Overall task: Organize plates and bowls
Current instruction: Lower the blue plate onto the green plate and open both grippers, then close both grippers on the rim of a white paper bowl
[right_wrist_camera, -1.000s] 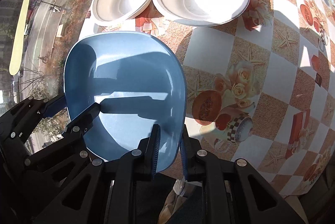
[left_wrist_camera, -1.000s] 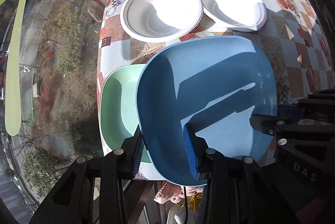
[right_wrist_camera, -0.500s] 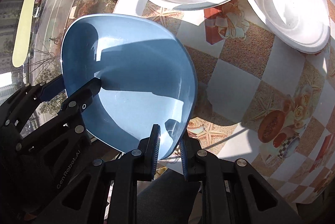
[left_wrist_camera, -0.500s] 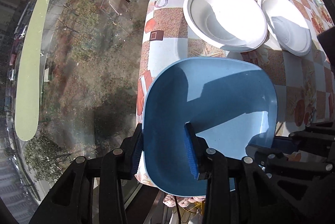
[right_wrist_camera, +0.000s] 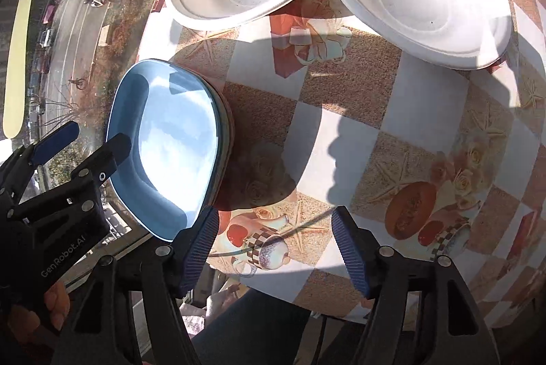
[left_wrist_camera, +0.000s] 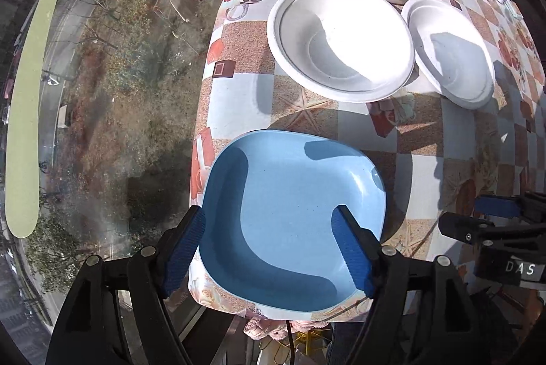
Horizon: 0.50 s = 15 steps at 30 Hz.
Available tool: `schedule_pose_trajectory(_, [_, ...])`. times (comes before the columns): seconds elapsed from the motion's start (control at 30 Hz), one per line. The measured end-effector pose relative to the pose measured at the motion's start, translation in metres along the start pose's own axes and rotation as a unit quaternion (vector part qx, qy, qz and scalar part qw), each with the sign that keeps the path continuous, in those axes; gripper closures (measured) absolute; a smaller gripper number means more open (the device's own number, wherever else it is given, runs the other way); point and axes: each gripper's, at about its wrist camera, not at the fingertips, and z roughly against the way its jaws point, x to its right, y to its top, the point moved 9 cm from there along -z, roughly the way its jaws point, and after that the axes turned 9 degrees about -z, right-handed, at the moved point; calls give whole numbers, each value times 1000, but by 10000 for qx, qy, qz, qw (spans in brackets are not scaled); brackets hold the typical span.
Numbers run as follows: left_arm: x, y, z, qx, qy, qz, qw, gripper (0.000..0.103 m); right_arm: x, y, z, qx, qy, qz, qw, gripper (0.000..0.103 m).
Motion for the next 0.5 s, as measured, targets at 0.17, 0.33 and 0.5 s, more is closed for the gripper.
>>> schedule_pose_trajectory(0.17, [36,29,15,242,-155,-330,9990,23,64,6,19,197,-97,-680,9974,33])
schedule_pose_trajectory(0.33, [63,58,26,409,-316,-384,9979,23,107,30,42,458,-149,-1095,9928,33])
schedule_pose_trajectory(0.5, [82,79,21,300,-793,137,9963,23,132,62,66,742,-243,-1162,9902,33])
